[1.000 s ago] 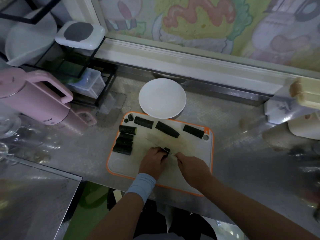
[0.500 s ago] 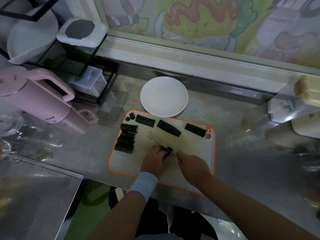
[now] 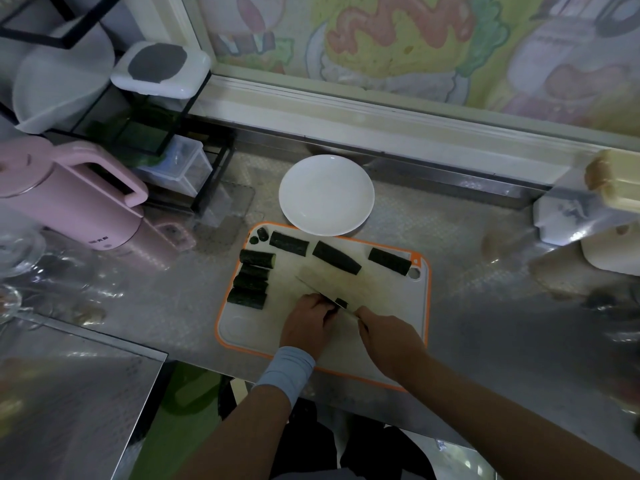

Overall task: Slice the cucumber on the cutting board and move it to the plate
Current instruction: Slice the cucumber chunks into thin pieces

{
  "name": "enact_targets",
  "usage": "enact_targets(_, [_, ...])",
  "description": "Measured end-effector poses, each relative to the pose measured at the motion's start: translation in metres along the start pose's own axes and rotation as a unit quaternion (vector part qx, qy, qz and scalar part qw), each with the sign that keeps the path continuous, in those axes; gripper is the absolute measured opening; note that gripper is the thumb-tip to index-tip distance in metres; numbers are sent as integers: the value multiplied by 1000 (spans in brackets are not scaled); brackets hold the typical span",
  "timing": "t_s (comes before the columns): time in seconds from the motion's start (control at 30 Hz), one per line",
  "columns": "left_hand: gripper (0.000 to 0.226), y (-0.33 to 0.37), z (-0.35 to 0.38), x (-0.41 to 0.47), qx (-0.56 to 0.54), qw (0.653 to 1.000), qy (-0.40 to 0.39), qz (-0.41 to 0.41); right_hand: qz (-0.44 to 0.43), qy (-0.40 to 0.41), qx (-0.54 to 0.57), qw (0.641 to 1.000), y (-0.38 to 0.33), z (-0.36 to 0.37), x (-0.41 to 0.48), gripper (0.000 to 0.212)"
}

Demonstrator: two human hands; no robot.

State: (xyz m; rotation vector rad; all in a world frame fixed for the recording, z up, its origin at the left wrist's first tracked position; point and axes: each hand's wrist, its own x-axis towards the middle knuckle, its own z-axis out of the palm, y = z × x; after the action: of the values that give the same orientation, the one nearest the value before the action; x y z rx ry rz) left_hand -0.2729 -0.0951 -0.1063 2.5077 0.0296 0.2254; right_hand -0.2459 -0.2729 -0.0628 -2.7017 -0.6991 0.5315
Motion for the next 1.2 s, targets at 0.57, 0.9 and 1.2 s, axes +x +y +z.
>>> enact_targets(0.57, [12, 1, 1, -1, -5, 1000, 8, -16, -13, 11, -6, 1000, 6, -2, -3, 28])
enact_targets(0.9, [26, -1, 2, -8, -11, 1000, 4, 3, -17, -4, -5, 1000, -9, 2, 17, 32])
enact_targets(1.2, [10, -1, 4, -6, 8, 1000, -2, -24, -15, 15, -1, 1000, -1, -3, -1, 31])
